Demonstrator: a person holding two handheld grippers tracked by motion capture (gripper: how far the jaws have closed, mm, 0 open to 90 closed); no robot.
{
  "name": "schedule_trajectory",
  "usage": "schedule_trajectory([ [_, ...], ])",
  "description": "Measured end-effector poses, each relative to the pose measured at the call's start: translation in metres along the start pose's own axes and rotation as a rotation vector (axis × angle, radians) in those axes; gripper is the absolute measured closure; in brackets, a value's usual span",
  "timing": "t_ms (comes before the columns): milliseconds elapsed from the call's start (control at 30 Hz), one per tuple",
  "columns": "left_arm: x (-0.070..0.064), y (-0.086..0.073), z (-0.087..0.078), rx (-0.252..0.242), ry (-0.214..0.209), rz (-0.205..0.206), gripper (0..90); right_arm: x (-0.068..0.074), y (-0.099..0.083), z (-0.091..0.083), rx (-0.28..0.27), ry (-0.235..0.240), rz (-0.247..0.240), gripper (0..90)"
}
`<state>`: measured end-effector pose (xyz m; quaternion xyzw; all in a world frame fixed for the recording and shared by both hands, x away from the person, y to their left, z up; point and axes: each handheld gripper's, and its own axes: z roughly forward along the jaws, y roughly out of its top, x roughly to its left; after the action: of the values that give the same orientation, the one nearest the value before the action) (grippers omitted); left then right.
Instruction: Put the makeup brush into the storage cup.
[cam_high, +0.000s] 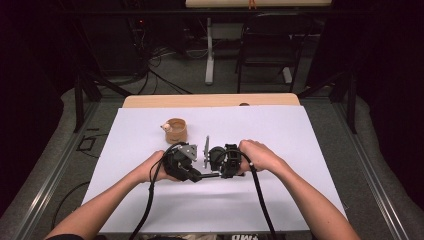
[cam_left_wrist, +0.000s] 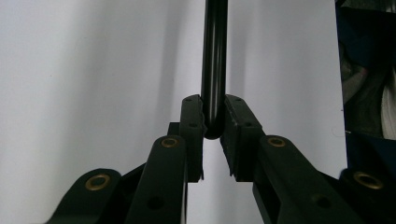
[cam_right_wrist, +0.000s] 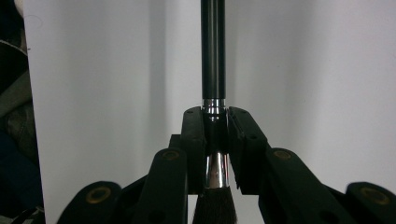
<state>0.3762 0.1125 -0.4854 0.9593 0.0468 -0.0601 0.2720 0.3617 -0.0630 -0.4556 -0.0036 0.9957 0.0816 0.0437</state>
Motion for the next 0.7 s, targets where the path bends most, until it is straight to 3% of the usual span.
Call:
schedule_trajectory([
  [267,-0.003,-0.003,0.000,-0.031,0.011,-0.012,79.5,-0.004,-0.004,0.000,-0.028,0.015,0.016,70.3],
  [400,-0.005,-0.007,0.000,-0.048,0.022,-0.019,79.5,-0.009,-0.011,-0.001,-0.037,0.017,0.070,53.3],
  [567,-0.006,-0.012,-0.001,-0.071,0.037,-0.038,79.5,-0.014,-0.022,-0.004,-0.088,0.006,0.163,23.7],
  [700,-0.006,-0.015,-0.003,-0.099,0.050,-0.051,79.6,-0.017,-0.035,-0.009,-0.151,-0.001,0.234,12.3],
])
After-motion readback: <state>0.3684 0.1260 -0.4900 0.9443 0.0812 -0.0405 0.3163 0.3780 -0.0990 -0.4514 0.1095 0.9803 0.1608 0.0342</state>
